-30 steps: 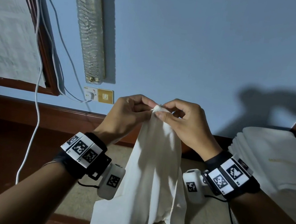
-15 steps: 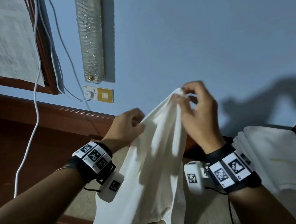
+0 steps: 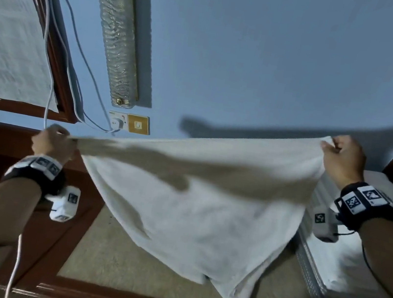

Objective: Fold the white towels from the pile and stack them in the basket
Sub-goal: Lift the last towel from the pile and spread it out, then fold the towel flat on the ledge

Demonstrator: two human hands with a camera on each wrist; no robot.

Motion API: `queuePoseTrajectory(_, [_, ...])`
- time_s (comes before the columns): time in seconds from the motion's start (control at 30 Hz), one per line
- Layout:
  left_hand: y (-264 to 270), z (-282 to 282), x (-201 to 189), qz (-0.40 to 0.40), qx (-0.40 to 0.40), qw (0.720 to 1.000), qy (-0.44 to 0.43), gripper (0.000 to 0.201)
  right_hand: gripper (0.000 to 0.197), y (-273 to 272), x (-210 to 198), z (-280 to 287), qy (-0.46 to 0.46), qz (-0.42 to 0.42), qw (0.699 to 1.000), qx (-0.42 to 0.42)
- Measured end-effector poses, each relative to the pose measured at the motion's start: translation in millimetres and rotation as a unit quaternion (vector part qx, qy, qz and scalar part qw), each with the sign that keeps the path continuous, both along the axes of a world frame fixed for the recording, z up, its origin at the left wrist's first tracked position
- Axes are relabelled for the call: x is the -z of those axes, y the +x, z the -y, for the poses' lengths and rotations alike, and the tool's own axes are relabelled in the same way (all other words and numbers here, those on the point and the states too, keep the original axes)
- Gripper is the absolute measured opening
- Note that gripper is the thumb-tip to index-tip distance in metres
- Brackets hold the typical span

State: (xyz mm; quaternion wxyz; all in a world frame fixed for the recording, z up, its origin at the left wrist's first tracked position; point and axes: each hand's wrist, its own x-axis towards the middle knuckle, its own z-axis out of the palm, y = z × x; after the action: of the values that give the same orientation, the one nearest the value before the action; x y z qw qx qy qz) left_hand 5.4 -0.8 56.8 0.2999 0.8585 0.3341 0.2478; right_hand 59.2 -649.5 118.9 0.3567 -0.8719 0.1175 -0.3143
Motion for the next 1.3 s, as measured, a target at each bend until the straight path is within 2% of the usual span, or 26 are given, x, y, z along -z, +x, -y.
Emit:
queuePoseTrajectory(0.07, [14.6, -4.1, -29.5, 0.035, -0.008, 0.998, -0.05, 0.029, 0.028, 2.7, 2.2, 0.8, 0.004, -0.016, 1.0, 0.001])
queuePoseTrajectory(0.13, [25.8, -0.8, -67.6, 0.059, 0.045, 0.989, -0.131, 0.034, 0.029, 9.0, -5.1, 0.7, 0.008, -0.026, 1.0, 0.001])
queuePoseTrajectory(0.17, [28.9, 1.6, -89.1, 0.061, 0.08, 0.989, -0.111, 0.038, 0.027, 12.5, -12.8, 1.3, 0.002, -0.03, 1.0, 0.002])
queuePoseTrajectory(0.2, [30.7, 5.3, -110.6, 0.027, 0.11, 0.991, -0.071, 0.046, 0.026, 16.6, -21.8, 3.7, 0.0, -0.034, 0.999, -0.002])
queuePoseTrajectory(0.27, [36.1, 2.8, -143.2, 0.028, 0.141, 0.99, -0.003, 0.058, 0.031, 24.2, -43.8, 8.0, 0.017, -0.032, 0.999, -0.016])
queuePoseTrajectory(0.3, [36.7, 1.7, -156.2, 0.071, 0.165, 0.984, -0.015, 0.058, 0.031, 27.9, -56.0, 9.8, 0.049, -0.03, 0.998, -0.033])
queuePoseTrajectory(0.33, [40.5, -1.1, -170.4, 0.1, 0.195, 0.973, -0.074, 0.051, 0.026, 30.7, -68.0, 11.4, 0.097, -0.024, 0.994, -0.054])
queuePoseTrajectory(0.37, [44.8, -2.0, -182.0, 0.183, 0.229, 0.942, -0.164, 0.039, 0.017, 34.1, -79.5, 13.5, 0.146, -0.013, 0.986, -0.079])
queuePoseTrajectory(0.43, [47.9, 3.1, -204.4, 0.289, 0.211, 0.885, -0.298, 0.028, 0.021, 39.7, -101.6, 15.5, 0.211, 0.019, 0.972, -0.106])
queuePoseTrajectory(0.47, [46.4, 6.5, -214.7, 0.311, 0.184, 0.873, -0.328, 0.025, 0.025, 41.6, -111.4, 15.7, 0.221, 0.034, 0.968, -0.114])
queuePoseTrajectory(0.53, [36.7, 14.9, -234.0, 0.312, 0.183, 0.882, -0.301, 0.013, 0.028, 42.4, -129.4, 14.0, 0.224, 0.063, 0.965, -0.12])
queuePoseTrajectory(0.63, [29.3, 8.3, -252.1, 0.313, 0.193, 0.9, -0.234, 0.02, 0.024, 39.1, -145.9, 12.0, 0.214, 0.088, 0.963, -0.139])
queuePoseTrajectory(0.73, [26.8, -13.1, -261.8, 0.258, 0.151, 0.947, -0.114, 0.015, 0.02, 34.1, -152.6, 11.3, 0.202, 0.097, 0.965, -0.135])
queuePoseTrajectory(0.8, [19.8, -16.0, -261.9, 0.203, 0.135, 0.969, 0.023, 0.014, 0.021, 31.8, -152.5, 13.9, 0.204, 0.093, 0.966, -0.126])
queuePoseTrajectory(0.87, [8.7, -10.6, -255.3, 0.165, 0.137, 0.959, 0.188, 0.015, 0.021, 29.7, -147.6, 19.8, 0.161, 0.079, 0.978, -0.105])
queuePoseTrajectory(0.9, [3.4, -6.9, -251.3, 0.156, 0.153, 0.948, 0.23, 0.017, 0.021, 29.2, -143.0, 22.9, 0.105, 0.068, 0.989, -0.083])
queuePoseTrajectory(0.97, [-3.0, -2.7, -240.8, 0.131, 0.187, 0.938, 0.26, 0.023, 0.025, 26.0, -132.5, 27.7, 0.033, 0.045, 0.997, -0.05])
queuePoseTrajectory(1.03, [-7.6, 0.6, -231.2, 0.081, 0.207, 0.937, 0.268, 0.029, 0.026, 23.3, -122.1, 30.1, 0.045, 0.028, 0.997, -0.052])
queuePoseTrajectory(1.13, [-17.2, 3.3, -218.9, -0.049, 0.212, 0.932, 0.289, 0.02, 0.028, 25.9, -105.2, 37.1, 0.071, 0.004, 0.995, -0.067])
queuePoseTrajectory(1.2, [-22.3, -2.8, -208.8, -0.134, 0.209, 0.925, 0.288, 0.031, 0.019, 25.2, -92.7, 36.2, 0.087, 0.001, 0.993, -0.085])
queuePoseTrajectory(1.3, [-28.1, -8.6, -188.9, -0.233, 0.246, 0.898, 0.282, 0.062, 0.008, 23.5, -70.4, 33.0, 0.108, -0.013, 0.99, -0.095])
